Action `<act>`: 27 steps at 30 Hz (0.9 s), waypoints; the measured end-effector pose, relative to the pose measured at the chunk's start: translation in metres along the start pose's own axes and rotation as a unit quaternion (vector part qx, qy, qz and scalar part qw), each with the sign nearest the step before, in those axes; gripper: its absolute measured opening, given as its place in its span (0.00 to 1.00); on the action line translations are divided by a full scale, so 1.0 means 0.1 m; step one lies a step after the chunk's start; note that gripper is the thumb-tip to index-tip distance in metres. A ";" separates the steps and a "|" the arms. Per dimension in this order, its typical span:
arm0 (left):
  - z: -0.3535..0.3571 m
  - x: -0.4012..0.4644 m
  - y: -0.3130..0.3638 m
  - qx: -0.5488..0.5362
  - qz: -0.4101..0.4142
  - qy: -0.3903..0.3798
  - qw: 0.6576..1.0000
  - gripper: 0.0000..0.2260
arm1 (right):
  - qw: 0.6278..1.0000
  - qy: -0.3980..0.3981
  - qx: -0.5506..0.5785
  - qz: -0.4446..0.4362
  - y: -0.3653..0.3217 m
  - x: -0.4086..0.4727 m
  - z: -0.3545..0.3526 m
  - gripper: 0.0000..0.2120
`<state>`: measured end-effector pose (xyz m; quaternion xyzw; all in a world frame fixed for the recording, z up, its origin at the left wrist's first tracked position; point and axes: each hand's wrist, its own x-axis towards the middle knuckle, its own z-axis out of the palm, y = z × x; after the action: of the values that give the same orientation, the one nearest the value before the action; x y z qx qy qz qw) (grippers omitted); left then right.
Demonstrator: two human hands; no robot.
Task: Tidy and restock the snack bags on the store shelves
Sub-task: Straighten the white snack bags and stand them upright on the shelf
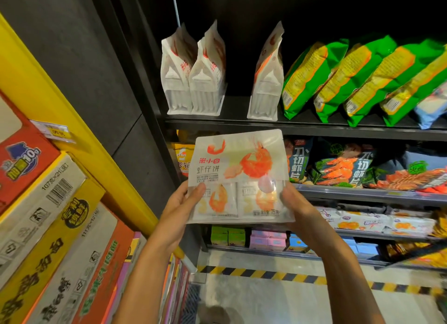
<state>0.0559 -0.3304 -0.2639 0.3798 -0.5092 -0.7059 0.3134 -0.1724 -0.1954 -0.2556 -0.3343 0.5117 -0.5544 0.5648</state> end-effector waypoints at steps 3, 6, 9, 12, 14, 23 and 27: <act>0.02 -0.02 0.00 0.030 -0.054 -0.020 0.998 0.15 | 0.999 0.018 -0.026 0.014 0.01 -0.02 -0.02 0.27; 0.00 -0.06 0.02 0.063 -0.132 -0.090 0.985 0.18 | 0.994 0.058 0.039 0.084 0.08 0.02 -0.08 0.24; -0.07 -0.04 0.02 0.067 -0.173 -0.127 0.974 0.21 | 0.977 0.088 0.118 0.154 0.19 0.08 -0.12 0.24; -0.09 0.01 0.00 0.088 -0.193 -0.140 0.967 0.19 | 0.966 0.100 0.167 0.172 0.29 0.13 -0.13 0.23; -0.11 0.04 -0.05 0.091 -0.207 -0.139 0.964 0.18 | 0.963 0.104 0.172 0.181 0.32 0.14 -0.12 0.21; -0.13 0.05 -0.07 0.062 -0.180 -0.094 0.977 0.24 | 0.977 0.052 0.139 0.154 0.30 0.11 -0.18 0.28; -0.13 0.04 0.05 0.038 -0.101 -0.054 0.993 0.29 | 0.995 -0.011 0.054 0.085 0.22 0.08 -0.25 0.47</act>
<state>0.0652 -0.3409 -0.2627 0.4023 -0.5110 -0.7336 0.1973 -0.1908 -0.1943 -0.2846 -0.2642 0.5016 -0.5277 0.6326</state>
